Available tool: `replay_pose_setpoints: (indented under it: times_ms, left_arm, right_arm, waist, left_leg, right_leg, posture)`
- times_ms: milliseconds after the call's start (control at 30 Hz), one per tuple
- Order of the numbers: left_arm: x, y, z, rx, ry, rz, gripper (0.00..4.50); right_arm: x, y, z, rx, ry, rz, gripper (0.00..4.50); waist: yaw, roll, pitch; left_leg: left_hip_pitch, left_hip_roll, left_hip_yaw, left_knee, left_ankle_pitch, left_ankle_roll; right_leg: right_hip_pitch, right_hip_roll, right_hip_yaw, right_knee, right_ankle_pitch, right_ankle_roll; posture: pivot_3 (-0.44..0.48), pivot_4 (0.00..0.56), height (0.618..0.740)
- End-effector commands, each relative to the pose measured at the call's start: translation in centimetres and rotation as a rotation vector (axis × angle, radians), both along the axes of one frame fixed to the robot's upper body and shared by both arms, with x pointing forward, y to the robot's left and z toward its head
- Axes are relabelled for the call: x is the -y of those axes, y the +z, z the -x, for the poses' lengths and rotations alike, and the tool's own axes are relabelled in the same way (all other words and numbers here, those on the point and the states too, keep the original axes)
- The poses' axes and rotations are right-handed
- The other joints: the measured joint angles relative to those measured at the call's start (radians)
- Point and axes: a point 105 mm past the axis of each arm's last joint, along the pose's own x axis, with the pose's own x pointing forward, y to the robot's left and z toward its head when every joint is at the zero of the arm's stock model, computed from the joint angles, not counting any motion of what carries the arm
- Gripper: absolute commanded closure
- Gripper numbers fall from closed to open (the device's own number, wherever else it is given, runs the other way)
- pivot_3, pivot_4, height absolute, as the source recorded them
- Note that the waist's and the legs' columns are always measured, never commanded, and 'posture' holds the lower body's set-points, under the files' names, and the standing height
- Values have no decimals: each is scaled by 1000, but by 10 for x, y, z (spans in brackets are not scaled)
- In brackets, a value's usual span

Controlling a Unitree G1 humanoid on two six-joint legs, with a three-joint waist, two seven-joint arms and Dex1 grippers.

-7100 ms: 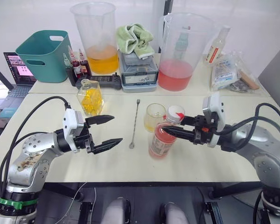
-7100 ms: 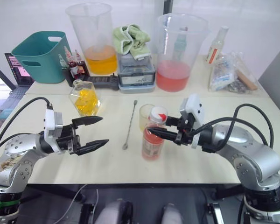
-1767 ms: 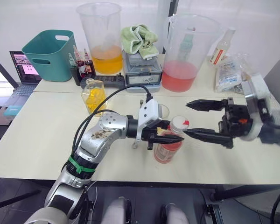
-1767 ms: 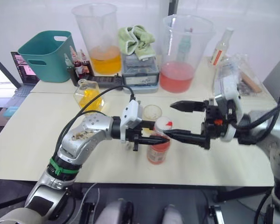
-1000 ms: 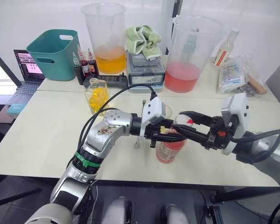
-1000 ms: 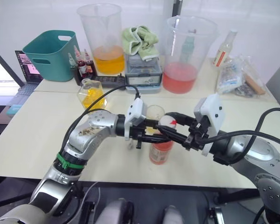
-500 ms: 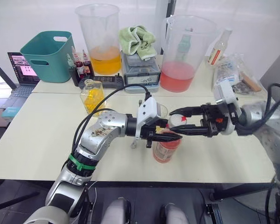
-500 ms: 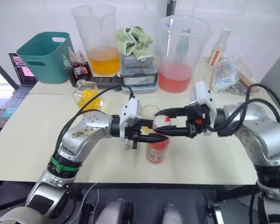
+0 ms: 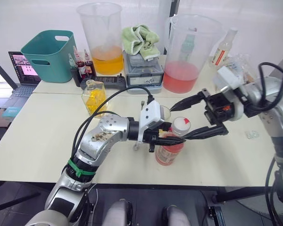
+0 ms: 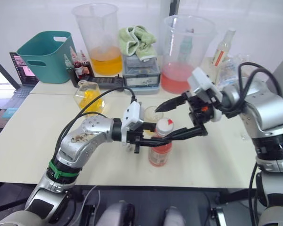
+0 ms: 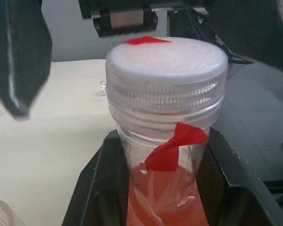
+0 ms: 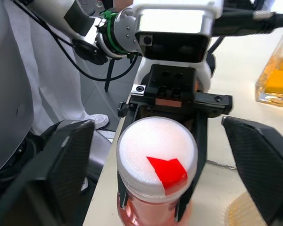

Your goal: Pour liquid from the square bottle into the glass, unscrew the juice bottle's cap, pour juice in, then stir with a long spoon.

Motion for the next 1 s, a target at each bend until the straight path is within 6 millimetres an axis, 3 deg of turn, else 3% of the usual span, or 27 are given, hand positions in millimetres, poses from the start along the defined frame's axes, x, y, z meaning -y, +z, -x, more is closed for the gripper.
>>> replay_pose_setpoints:
  times_ms: [33,433,733,833,1000]
  left_arm:
    - [6,-10,6,-43,-38,-27,2987]
    - [13,-11,3,-58,-73,-24,2987]
    - [13,-11,1,-57,-78,-29,2987]
    - [12,-11,0,-56,-76,-30,2987]
    - [11,-11,-3,-56,-67,-33,2987]
  right_arm:
    - [8,15,13,61,-110,-87,53]
    - [5,-4,34,116,-557,-262,53]
    - [0,-17,41,64,-664,-324,53]
    - [0,-20,40,52,-674,-320,821]
    - [0,-22,36,29,-654,-315,2535]
  waist:
    - [1,0,0]
    - [10,0,0]
    - [14,0,0]
    - [15,0,0]
    - [14,0,0]
  left_leg:
    - [0,0,0,0,0,0]
    - [0,0,-1,0,0,0]
    - [0,-1,-1,0,0,0]
    - [0,0,-1,0,0,0]
    - [0,-1,-1,0,0,1]
  right_leg:
    - [0,0,0,0,0,0]
    - [2,-1,-1,-1,0,0]
    - [2,-1,0,-2,0,1]
    - [2,0,0,-2,-1,1]
    - [2,0,0,-2,-1,1]
  posture:
    - [0,150,736]
    - [0,150,736]
    - [0,150,736]
    - [0,150,736]
    - [0,150,736]
